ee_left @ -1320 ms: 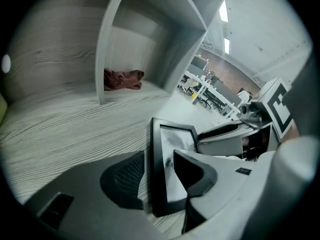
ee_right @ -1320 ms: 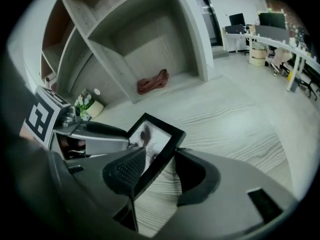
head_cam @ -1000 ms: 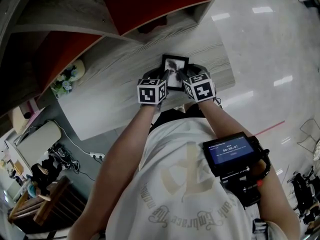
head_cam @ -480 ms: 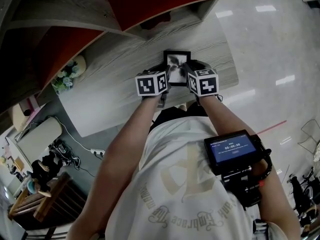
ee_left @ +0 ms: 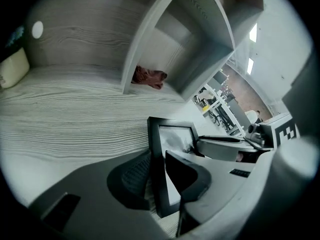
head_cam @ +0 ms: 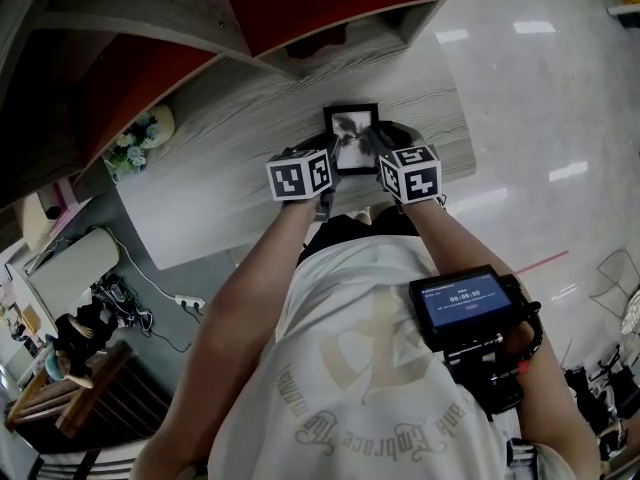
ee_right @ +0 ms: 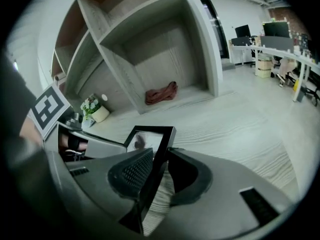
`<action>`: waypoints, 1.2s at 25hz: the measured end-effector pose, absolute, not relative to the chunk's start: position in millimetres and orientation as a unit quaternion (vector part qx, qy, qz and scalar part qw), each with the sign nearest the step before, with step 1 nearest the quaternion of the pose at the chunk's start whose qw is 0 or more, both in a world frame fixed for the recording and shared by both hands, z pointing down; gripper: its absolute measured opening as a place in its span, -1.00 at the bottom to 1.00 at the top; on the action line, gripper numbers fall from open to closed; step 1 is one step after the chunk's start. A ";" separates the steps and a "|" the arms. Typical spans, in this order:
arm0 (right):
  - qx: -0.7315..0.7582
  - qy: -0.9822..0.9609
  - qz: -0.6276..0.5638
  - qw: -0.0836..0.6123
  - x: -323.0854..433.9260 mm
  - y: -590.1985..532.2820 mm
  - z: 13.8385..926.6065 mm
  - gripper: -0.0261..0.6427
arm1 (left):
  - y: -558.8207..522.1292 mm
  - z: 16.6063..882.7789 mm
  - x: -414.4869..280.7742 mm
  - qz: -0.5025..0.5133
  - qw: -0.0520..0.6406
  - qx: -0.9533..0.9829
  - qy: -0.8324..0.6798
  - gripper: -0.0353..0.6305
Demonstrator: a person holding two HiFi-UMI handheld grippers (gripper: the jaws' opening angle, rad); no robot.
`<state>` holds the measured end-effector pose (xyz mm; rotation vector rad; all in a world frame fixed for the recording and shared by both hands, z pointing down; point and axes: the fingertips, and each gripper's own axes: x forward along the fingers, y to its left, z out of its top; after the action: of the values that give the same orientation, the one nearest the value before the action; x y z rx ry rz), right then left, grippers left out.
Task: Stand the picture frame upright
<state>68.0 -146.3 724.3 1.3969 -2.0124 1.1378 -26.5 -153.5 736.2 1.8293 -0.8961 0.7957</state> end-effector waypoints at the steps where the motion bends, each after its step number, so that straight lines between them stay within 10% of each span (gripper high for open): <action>1: 0.503 -0.733 0.403 0.216 66.3 -147.6 721.4 -0.62 | -153.2 734.4 -28.5 0.316 0.459 0.743 -0.371 -0.62; 30: 0.455 -0.837 0.246 0.178 13.6 -214.5 630.9 -0.66 | -207.7 642.0 -82.0 0.197 0.336 0.776 -0.497 -0.66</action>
<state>13.6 -214.5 630.9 1.2858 -2.3690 0.6949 -82.0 -207.7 642.0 2.0224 -1.2953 0.5144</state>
